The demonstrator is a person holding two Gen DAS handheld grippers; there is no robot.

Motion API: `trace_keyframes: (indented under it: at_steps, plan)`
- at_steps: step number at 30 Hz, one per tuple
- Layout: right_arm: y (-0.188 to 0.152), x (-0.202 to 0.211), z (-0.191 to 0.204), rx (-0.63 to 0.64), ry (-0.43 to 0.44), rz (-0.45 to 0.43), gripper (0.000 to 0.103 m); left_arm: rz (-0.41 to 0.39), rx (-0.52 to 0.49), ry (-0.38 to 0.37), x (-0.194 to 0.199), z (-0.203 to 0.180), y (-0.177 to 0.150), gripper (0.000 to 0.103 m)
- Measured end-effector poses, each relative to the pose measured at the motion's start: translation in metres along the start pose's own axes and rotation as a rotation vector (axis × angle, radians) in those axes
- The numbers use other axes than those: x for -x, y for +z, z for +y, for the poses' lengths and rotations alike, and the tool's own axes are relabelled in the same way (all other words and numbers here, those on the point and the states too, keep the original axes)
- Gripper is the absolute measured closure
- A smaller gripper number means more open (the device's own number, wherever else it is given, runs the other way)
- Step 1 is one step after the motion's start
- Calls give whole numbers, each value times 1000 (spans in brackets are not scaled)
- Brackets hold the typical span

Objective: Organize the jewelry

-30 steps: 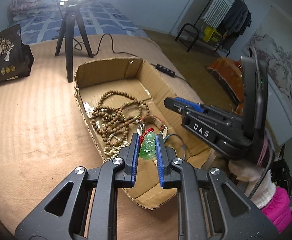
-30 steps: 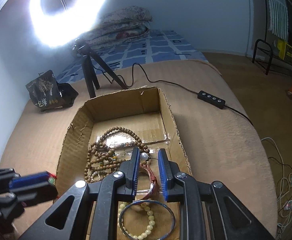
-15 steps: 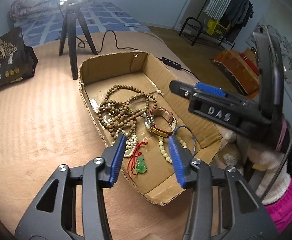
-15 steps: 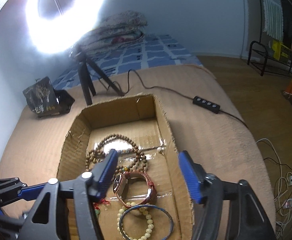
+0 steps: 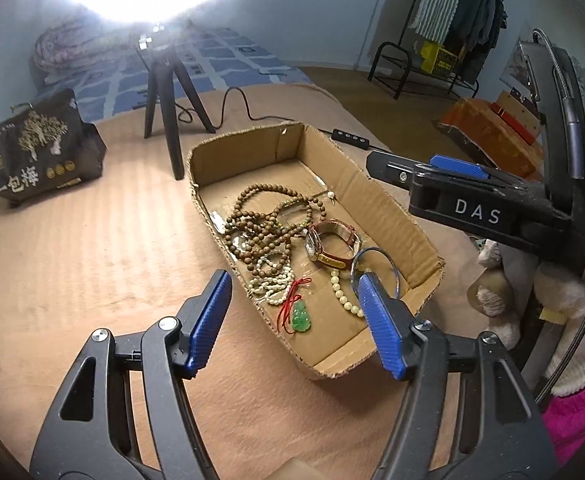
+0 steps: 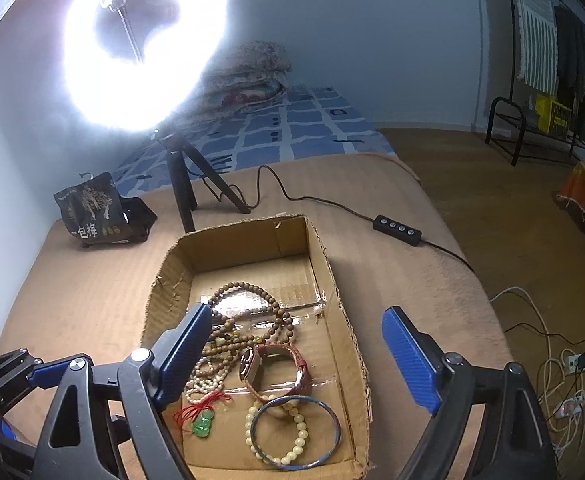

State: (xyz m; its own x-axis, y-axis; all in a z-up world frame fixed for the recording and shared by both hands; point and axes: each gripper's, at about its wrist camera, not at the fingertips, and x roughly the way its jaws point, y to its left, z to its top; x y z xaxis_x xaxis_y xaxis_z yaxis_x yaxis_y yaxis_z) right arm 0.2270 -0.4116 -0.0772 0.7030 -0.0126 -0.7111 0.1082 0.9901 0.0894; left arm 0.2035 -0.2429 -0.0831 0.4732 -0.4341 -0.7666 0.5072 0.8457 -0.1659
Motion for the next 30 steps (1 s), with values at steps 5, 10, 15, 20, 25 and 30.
trace_keyframes:
  at_steps: [5, 10, 15, 20, 25, 30]
  plan:
    - [2, 19, 6, 10, 3, -22, 14, -43, -25, 22, 25, -4, -2, 34]
    - [2, 43, 14, 30, 2, -45, 13, -95, -39, 37, 54, -9, -5, 28]
    - [-2, 72, 26, 49, 1, -82, 5, -145, -54, 49, 85, -13, -12, 27]
    - [-6, 94, 35, 65, -14, -105, 4, -184, -71, 59, 111, -14, -25, 21]
    - [-16, 117, 45, 96, -40, -131, 0, -193, -61, 63, 132, -8, -38, 20]
    - [-27, 142, 57, 118, -60, -151, 0, -217, -56, 89, 151, -1, -51, 20]
